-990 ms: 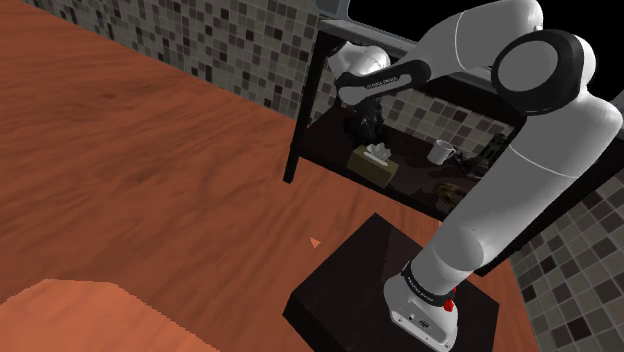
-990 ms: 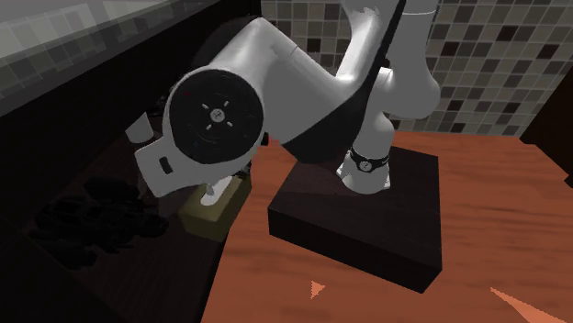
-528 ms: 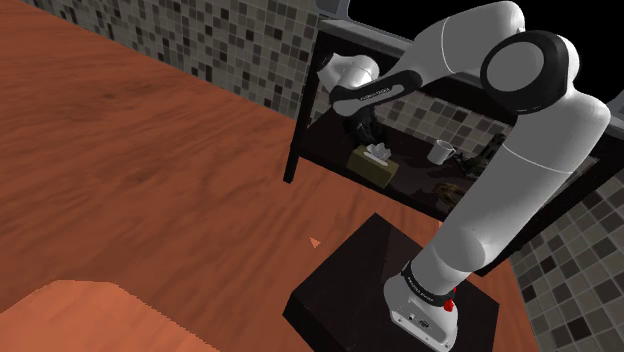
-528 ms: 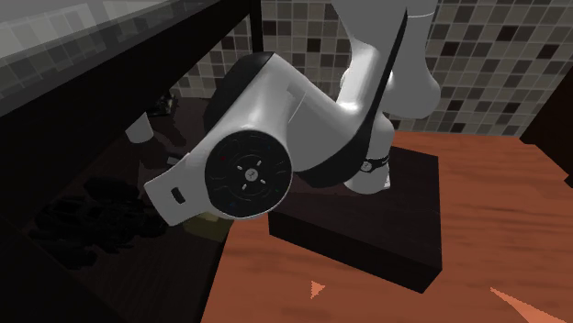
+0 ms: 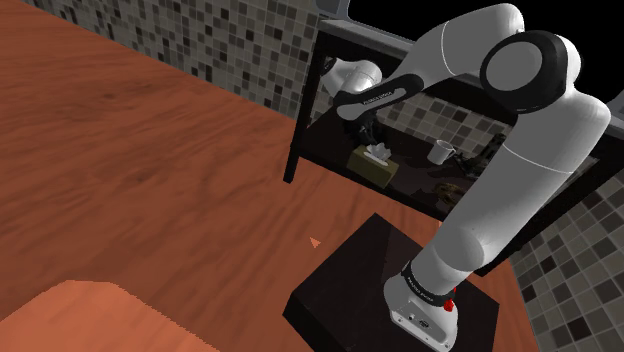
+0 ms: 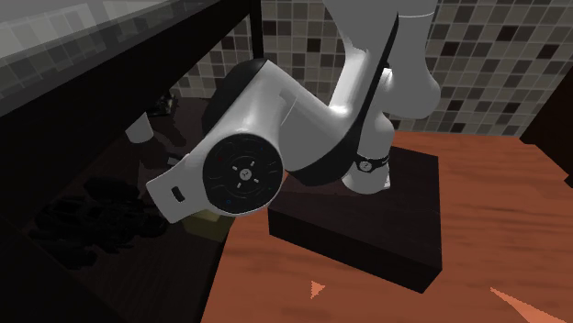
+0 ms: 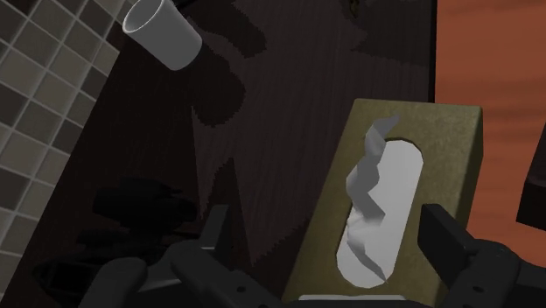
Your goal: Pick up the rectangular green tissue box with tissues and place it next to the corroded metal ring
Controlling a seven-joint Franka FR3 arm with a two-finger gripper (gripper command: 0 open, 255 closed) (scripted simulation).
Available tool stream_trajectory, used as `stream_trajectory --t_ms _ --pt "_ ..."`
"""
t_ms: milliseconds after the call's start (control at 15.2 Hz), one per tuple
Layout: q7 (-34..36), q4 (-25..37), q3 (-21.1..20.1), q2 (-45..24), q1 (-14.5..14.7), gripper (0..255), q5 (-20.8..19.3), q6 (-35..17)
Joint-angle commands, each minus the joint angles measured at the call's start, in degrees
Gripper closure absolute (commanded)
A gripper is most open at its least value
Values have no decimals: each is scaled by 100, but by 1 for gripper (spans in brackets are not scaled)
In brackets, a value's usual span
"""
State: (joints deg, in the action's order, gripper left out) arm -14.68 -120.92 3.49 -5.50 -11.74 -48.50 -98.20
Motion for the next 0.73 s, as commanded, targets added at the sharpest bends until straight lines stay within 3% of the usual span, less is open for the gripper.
stream_trajectory --t_ms 0,66,132,660 --pt "0 0 1 -1 -1 0 -1 -2" --pt "0 0 0 0 0 0 0 -1" --pt "0 0 0 0 0 255 0 -1" --pt "0 0 0 0 0 255 0 -1"
